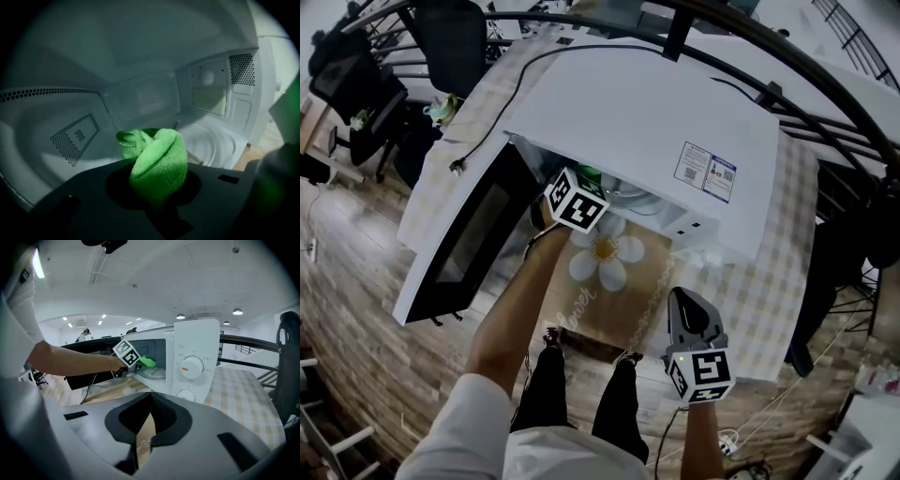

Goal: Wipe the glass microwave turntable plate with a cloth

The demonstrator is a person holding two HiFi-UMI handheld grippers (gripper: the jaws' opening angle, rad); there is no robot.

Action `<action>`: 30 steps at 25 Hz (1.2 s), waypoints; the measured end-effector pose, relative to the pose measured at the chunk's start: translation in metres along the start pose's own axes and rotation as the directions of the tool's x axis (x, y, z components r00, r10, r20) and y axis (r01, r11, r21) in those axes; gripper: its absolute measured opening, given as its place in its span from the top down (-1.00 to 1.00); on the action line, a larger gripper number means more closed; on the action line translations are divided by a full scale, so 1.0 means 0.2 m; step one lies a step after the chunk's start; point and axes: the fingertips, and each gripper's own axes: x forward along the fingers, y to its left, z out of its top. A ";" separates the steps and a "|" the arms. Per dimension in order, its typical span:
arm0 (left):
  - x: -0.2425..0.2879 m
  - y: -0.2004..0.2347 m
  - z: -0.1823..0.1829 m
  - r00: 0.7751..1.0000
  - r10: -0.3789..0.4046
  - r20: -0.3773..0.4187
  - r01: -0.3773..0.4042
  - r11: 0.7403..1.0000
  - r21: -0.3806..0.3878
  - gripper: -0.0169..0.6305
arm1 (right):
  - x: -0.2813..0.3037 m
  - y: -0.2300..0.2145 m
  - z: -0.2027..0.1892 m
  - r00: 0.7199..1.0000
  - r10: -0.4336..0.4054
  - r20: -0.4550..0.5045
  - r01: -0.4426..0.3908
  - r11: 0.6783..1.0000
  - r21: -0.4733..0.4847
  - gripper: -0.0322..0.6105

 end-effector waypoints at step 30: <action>-0.01 0.07 0.04 0.997 0.067 -0.038 -0.064 0.996 0.063 0.72 | 0.02 -0.02 0.04 1.000 -0.007 0.023 0.007 1.000 0.006 0.85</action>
